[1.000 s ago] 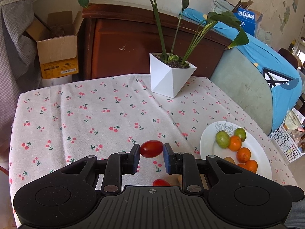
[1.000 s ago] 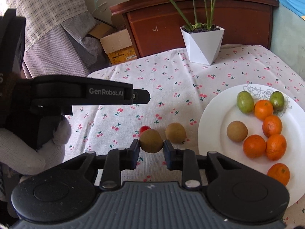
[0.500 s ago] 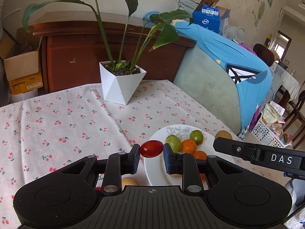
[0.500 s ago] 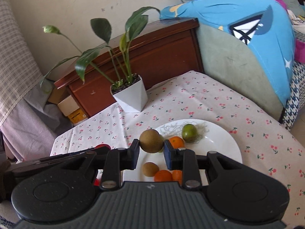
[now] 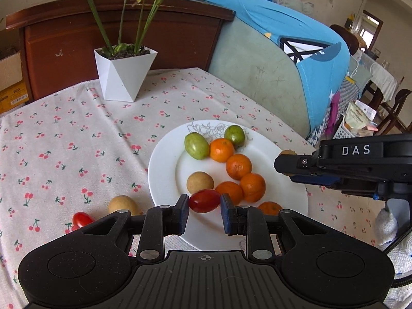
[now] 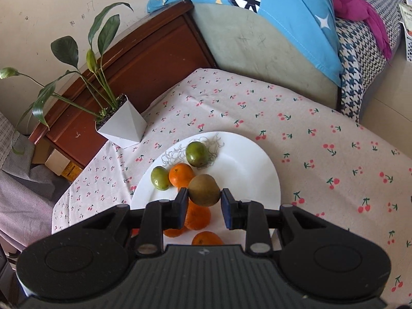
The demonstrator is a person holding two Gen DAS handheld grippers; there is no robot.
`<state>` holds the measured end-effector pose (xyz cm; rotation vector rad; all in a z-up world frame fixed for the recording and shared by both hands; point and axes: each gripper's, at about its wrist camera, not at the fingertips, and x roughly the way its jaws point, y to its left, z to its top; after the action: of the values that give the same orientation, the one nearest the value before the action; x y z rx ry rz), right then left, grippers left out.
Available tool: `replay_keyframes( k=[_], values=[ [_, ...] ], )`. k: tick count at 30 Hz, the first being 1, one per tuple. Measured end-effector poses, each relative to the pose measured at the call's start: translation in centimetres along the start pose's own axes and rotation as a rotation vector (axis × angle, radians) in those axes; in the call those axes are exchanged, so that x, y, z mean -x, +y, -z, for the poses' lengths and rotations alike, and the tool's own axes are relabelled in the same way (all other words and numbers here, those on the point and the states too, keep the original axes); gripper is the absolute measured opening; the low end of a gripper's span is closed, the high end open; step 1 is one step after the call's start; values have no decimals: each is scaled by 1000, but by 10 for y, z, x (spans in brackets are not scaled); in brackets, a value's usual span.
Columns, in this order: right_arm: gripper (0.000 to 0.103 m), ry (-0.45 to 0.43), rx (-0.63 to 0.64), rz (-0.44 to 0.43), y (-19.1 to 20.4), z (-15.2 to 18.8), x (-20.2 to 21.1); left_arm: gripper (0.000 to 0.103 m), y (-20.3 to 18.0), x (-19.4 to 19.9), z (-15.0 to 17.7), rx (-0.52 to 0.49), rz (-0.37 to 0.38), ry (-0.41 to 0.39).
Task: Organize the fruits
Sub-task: 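Carry the tomato and kiwi onto the white plate and open both tools, then move both tools back toward the last tomato and kiwi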
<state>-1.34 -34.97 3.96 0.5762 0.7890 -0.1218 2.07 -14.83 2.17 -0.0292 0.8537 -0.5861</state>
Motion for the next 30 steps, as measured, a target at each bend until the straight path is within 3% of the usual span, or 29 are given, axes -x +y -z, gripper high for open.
replay_keyframes(
  k=[8,11,18,30],
  values=[
    [31,-3,-27,-7,-2,0,0,26,-9,0,-1,-9,32,7],
    [31,-14,-44,-28,-3,-2,2,31,-10,5,-6,-6,29,-7],
    [36,-22,-8,-82,7,-1,5,48,4,34,-24,30,-28,-66],
    [39,15,173,-171,48,17,-1,49,56,69,-25,173,-192,-82]
  ],
)
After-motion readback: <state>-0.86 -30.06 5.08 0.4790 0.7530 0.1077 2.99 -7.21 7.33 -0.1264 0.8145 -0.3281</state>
